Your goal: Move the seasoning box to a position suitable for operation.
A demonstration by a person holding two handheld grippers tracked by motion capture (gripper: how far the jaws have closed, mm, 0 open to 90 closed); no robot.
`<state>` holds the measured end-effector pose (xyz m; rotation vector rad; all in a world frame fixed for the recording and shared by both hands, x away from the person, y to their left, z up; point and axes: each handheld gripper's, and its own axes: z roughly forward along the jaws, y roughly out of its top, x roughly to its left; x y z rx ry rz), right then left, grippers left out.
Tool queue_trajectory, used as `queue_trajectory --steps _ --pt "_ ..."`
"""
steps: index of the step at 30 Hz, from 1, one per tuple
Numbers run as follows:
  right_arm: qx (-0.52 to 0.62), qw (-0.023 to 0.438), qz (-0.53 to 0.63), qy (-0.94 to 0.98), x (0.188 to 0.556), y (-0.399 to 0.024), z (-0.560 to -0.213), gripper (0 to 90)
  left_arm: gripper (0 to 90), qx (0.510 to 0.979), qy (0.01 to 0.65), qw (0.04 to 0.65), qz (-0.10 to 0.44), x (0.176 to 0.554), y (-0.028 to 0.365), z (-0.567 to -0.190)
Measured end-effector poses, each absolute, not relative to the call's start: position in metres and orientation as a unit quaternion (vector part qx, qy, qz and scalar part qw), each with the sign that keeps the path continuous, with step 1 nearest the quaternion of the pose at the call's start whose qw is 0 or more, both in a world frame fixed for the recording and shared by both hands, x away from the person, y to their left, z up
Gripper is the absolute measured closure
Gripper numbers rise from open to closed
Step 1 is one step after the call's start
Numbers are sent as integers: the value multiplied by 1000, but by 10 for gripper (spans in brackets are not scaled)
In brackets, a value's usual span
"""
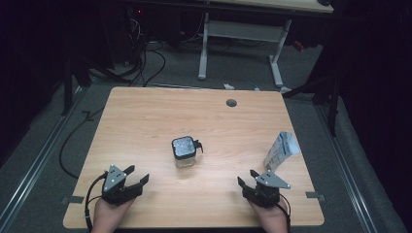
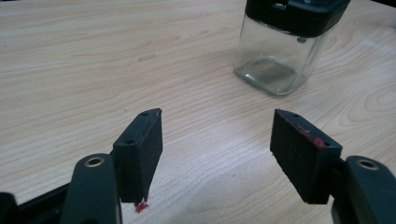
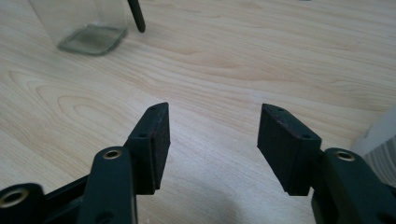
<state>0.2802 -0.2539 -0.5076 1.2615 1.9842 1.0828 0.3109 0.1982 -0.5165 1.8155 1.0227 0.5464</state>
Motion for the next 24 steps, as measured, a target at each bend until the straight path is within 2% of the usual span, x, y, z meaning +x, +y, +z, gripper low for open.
queue_trajectory --steps 5,14,19,24 --pt "465 279 410 733 280 -254 -507 466 362 738 424 473 228 315 196 -517" --pt "456 264 418 740 283 -254 -512 490 415 743 434 460 218 316 189 -523" --pt "457 259 419 741 283 -255 -515 510 418 738 437 458 234 315 183 -522" --pt "447 266 417 746 280 -255 -516 577 492 741 431 460 232 317 175 -522"
